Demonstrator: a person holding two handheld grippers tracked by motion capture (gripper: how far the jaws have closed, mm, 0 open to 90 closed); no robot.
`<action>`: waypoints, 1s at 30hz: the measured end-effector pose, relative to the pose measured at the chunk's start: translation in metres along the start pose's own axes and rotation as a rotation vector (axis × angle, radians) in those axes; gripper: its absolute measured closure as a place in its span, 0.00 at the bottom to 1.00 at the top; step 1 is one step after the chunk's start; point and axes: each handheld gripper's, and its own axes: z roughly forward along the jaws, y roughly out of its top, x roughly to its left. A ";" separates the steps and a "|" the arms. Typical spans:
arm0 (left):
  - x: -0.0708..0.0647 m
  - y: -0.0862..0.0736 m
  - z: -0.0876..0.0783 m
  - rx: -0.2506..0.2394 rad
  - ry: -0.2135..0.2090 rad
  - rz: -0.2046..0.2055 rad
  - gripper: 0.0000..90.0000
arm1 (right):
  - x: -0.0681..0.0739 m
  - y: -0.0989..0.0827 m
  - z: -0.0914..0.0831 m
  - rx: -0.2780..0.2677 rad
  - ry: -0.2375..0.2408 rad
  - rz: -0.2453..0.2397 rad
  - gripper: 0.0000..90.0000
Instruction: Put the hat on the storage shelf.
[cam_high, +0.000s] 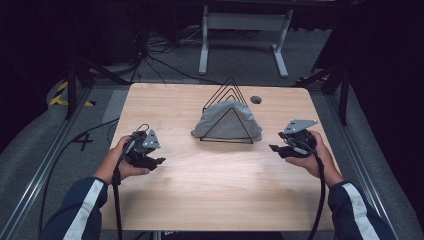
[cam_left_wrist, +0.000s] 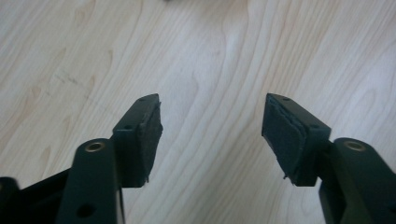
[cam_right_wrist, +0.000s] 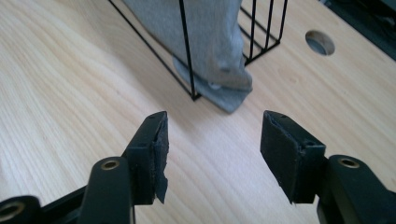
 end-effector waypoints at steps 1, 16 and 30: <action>-0.002 -0.005 -0.001 -0.001 -0.003 -0.008 0.40 | 0.000 -0.003 -0.001 0.007 -0.005 -0.003 0.46; -0.035 -0.071 0.004 -0.014 0.023 -0.092 0.30 | 0.011 -0.074 -0.008 0.017 -0.002 0.037 0.41; -0.042 -0.114 0.007 -0.135 -0.063 -0.247 0.22 | 0.016 -0.151 -0.010 -0.054 0.030 0.223 0.33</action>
